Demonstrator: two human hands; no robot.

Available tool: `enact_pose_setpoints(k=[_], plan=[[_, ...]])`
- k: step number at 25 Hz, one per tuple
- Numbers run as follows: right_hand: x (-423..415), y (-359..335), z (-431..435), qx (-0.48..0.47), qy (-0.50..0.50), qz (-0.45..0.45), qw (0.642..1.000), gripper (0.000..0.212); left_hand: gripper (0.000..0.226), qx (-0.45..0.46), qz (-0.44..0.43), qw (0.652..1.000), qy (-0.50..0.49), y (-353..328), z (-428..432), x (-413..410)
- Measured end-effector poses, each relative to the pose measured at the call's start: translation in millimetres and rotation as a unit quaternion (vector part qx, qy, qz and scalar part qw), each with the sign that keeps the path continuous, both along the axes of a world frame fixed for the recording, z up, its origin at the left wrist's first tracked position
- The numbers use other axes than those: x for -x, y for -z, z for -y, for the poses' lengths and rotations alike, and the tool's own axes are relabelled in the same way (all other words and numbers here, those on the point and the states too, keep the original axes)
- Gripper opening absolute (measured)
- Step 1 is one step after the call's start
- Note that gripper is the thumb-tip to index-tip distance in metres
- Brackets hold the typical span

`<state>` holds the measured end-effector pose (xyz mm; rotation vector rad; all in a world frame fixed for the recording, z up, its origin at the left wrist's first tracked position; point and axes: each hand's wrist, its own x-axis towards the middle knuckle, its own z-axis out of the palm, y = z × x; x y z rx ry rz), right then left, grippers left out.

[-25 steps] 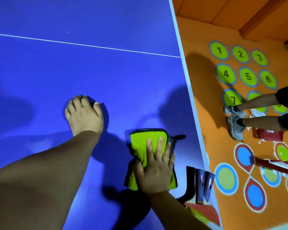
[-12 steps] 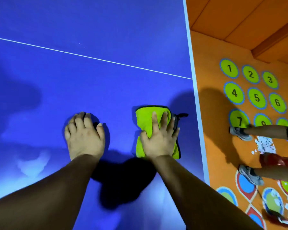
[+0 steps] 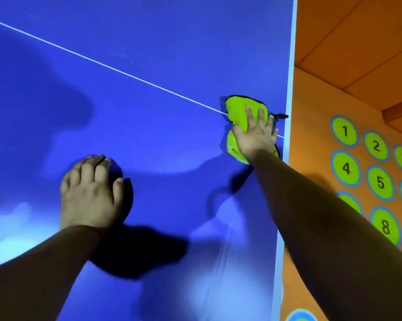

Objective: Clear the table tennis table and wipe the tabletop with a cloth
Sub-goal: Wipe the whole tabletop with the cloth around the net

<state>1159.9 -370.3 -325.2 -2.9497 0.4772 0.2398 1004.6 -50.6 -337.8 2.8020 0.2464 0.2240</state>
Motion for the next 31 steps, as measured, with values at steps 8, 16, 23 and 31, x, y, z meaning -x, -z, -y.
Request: enact_pose_setpoints(k=[8, 16, 23, 31], plan=[[98.5, 6.6, 2.4, 0.041, 0.031, 0.021, 0.998, 0.07, 0.058, -0.002, 0.001, 1.0, 0.007, 2.2, -1.7, 2.6], [243.0, -3.2, -50.6, 0.024, 0.146, -0.027, 0.989, 0.083, 0.056, 0.016, -0.018, 0.999, 0.04, -1.4, -6.8, 9.7], [321.1, -7.2, -153.0, 0.01, 0.275, -0.059, 0.96, 0.084, 0.056, 0.108, -0.062, 0.991, 0.058, -9.6, -16.4, 13.1], [393.2, -21.8, -300.5, -0.018, 0.068, -0.07, 0.995, 0.087, 0.048, 0.182, -0.111, 0.942, 0.26, -44.2, -80.7, 63.2]])
